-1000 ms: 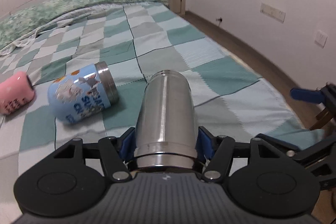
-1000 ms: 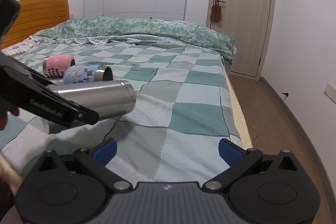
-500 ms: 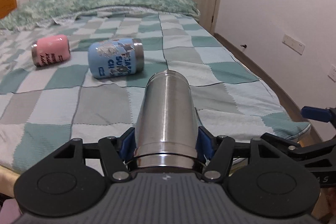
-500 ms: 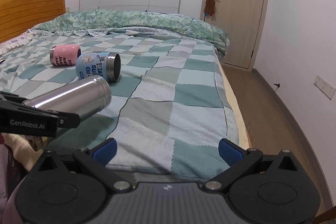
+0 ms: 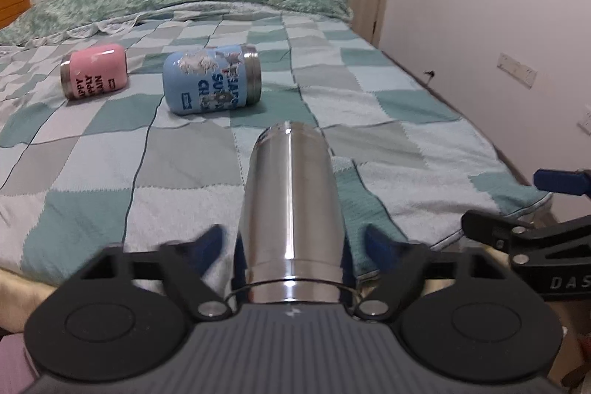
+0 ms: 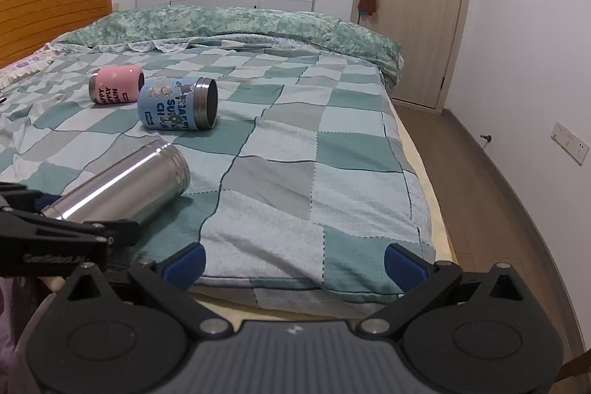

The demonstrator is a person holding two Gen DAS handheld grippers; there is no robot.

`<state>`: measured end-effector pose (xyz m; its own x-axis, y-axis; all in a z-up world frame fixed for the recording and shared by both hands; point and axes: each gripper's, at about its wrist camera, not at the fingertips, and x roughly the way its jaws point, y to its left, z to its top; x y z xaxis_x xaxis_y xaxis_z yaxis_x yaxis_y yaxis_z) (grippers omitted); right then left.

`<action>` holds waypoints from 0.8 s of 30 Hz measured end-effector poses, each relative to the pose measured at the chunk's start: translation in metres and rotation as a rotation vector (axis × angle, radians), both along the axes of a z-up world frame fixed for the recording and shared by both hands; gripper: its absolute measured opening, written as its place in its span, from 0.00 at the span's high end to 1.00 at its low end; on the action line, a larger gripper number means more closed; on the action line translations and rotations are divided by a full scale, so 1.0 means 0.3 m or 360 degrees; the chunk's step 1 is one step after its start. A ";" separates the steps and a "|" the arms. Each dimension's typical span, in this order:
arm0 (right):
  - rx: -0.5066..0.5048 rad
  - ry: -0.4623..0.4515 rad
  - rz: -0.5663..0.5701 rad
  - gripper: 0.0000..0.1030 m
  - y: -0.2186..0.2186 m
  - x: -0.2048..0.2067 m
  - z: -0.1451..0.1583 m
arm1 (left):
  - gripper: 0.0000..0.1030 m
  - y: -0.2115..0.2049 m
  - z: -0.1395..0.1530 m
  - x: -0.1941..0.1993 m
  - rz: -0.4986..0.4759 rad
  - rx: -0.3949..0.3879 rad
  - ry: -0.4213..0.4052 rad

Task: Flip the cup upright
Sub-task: 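Carry the tumbler with the left gripper while the right gripper approaches it, then grasp the tumbler with the right gripper while the left gripper releases it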

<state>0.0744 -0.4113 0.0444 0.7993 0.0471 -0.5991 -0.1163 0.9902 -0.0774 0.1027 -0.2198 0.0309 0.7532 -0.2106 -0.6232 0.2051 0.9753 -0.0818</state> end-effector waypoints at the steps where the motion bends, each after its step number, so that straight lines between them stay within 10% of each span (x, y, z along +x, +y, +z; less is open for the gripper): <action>1: -0.0002 -0.0003 -0.0001 0.00 0.004 -0.002 0.008 | 0.03 0.009 0.010 -0.005 -0.0008 -0.0017 -0.0017; 24: 0.0076 0.0091 0.0036 0.00 0.377 0.145 0.118 | 0.00 0.504 0.141 0.084 0.0009 0.0115 -0.0128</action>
<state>0.1178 -0.2982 0.0798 0.7623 0.0945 -0.6403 -0.1417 0.9896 -0.0227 0.1279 -0.0688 0.0733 0.8023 -0.1628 -0.5743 0.2026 0.9793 0.0055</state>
